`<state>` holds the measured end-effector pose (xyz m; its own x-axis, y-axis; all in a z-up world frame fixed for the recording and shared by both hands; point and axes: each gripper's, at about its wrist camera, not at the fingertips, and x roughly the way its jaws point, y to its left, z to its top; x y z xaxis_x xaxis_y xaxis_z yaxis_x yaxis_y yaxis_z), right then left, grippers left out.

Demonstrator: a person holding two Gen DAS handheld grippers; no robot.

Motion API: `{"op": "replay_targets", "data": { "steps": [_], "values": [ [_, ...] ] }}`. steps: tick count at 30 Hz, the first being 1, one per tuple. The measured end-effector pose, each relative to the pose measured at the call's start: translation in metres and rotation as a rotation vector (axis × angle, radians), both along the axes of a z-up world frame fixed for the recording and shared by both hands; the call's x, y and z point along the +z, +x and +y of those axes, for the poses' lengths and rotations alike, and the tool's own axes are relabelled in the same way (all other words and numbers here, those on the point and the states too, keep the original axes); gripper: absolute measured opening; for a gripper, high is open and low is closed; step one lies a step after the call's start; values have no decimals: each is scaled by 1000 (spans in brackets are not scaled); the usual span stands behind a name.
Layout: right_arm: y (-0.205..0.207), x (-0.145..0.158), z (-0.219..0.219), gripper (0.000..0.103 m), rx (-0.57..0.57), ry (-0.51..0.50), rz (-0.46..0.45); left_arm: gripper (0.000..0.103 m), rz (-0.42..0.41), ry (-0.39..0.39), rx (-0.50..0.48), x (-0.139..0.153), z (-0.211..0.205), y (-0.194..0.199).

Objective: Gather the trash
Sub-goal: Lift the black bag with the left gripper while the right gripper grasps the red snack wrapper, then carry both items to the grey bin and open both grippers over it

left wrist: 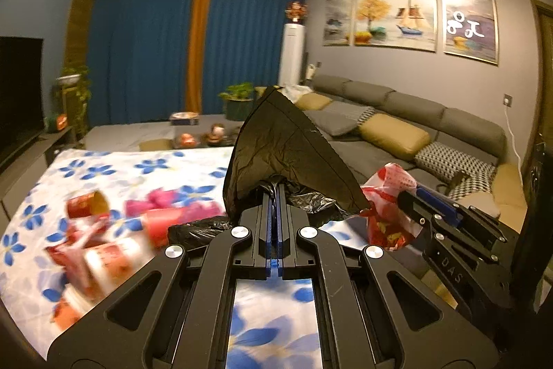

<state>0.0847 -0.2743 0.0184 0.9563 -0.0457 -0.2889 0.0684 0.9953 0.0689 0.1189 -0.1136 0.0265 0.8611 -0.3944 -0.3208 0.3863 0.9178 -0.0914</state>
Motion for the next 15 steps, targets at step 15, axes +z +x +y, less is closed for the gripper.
{"op": "replay_targets", "data": {
  "steps": [15],
  "values": [
    [-10,-3,-112,21,-270,20,-30,1,-8,37,-186,-9,-139,28]
  ]
}}
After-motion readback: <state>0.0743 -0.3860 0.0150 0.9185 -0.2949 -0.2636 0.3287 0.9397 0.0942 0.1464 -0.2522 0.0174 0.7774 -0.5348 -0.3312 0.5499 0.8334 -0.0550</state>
